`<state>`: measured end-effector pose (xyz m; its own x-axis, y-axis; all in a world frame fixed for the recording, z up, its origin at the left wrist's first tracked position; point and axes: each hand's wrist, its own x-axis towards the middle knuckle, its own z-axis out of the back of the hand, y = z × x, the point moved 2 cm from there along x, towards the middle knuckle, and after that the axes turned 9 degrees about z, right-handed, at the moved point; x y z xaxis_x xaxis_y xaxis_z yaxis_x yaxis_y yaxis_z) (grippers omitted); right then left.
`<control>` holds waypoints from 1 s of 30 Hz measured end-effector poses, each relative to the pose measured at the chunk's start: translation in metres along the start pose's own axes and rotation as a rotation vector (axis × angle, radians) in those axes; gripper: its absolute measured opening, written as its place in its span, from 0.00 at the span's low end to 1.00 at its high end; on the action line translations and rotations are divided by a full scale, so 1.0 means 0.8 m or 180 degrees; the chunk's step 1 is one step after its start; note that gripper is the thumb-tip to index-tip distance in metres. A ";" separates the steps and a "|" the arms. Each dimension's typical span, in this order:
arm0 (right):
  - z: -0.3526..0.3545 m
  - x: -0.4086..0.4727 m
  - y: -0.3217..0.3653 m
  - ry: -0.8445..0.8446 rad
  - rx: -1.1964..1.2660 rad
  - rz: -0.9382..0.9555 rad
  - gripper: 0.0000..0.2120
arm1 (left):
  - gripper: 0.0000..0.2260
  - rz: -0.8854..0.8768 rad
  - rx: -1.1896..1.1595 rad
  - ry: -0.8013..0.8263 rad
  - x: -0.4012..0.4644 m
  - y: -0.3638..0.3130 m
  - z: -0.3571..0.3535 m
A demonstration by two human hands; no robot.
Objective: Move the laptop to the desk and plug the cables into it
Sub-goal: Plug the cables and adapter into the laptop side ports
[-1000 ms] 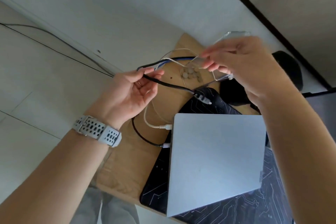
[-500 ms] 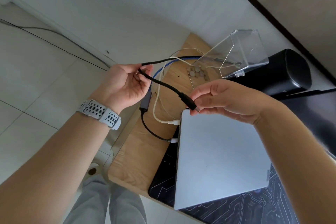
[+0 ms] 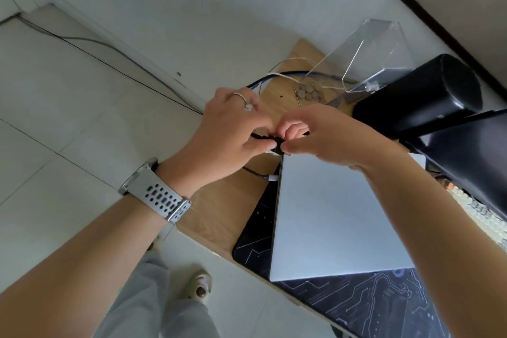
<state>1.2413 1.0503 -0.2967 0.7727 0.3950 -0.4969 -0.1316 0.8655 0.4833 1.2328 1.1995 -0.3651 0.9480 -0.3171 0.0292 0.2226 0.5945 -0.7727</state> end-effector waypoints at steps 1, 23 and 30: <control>-0.004 -0.002 -0.002 -0.0004 -0.0046 0.0066 0.03 | 0.10 -0.0078 0.0073 -0.0027 -0.006 0.002 -0.008; -0.033 -0.021 -0.084 -0.1281 -0.0735 0.0354 0.18 | 0.04 -0.0104 0.0563 -0.1677 -0.085 0.038 -0.091; -0.041 0.000 -0.098 -0.1059 -0.0708 0.0222 0.21 | 0.05 -0.0445 0.0455 -0.1359 -0.052 0.049 -0.095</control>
<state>1.2316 0.9928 -0.3581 0.9111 0.3655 -0.1905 -0.2938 0.9001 0.3217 1.1850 1.1797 -0.4452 0.9088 -0.0870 0.4080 0.3555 0.6731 -0.6485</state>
